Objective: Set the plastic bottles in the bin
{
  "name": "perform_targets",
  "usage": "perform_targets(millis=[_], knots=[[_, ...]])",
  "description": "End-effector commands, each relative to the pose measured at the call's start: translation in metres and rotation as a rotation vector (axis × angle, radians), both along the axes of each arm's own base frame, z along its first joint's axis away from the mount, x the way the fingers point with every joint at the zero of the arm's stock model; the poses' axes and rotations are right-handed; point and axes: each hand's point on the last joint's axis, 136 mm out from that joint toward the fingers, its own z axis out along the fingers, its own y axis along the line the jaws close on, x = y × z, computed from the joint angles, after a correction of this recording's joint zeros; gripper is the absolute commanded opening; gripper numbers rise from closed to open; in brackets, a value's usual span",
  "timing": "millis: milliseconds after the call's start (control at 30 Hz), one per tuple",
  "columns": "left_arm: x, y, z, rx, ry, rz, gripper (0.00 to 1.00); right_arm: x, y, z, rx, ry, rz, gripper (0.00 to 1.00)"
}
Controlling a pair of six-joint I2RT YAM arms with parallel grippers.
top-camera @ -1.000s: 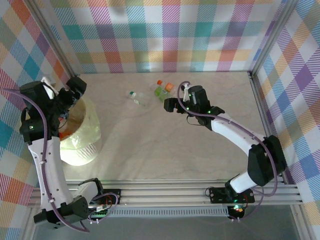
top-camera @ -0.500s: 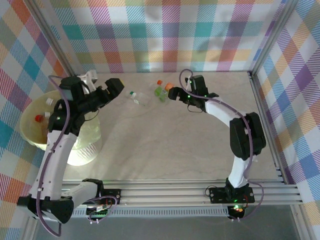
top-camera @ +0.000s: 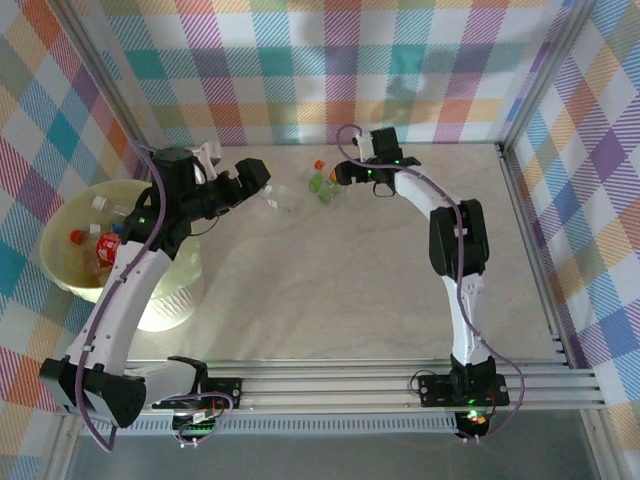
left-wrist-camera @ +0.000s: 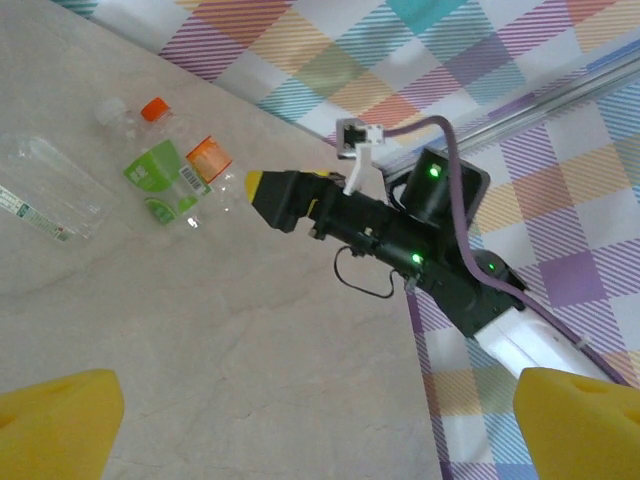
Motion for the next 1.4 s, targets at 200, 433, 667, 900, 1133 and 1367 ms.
perform_targets(millis=[200, 433, 667, 900, 1133, 1367], knots=[[0.003, -0.005, -0.009, 0.035, 0.011, -0.011, 1.0, 0.017, 0.011, -0.031, -0.177, 0.032, 0.194, 0.88], [0.004, -0.005, -0.015, 0.039, 0.026, -0.009, 1.0, 0.003, 0.021, -0.041, -0.179, 0.102, 0.272, 0.83], [0.005, -0.004, -0.016, 0.042, 0.028, -0.004, 1.0, -0.016, 0.013, -0.07, -0.305, 0.196, 0.269, 0.83], [0.002, -0.003, -0.02, 0.051, 0.039, 0.0, 1.0, -0.02, 0.013, -0.072, -0.247, 0.261, 0.194, 0.8], [0.002, -0.002, -0.02, 0.056, 0.041, 0.002, 1.0, -0.003, -0.022, -0.078, -0.189, 0.336, -0.107, 0.78], [0.002, -0.002, -0.021, 0.057, 0.044, 0.004, 1.0, -0.01, -0.004, -0.072, -0.106, 0.354, -0.027, 0.79]])
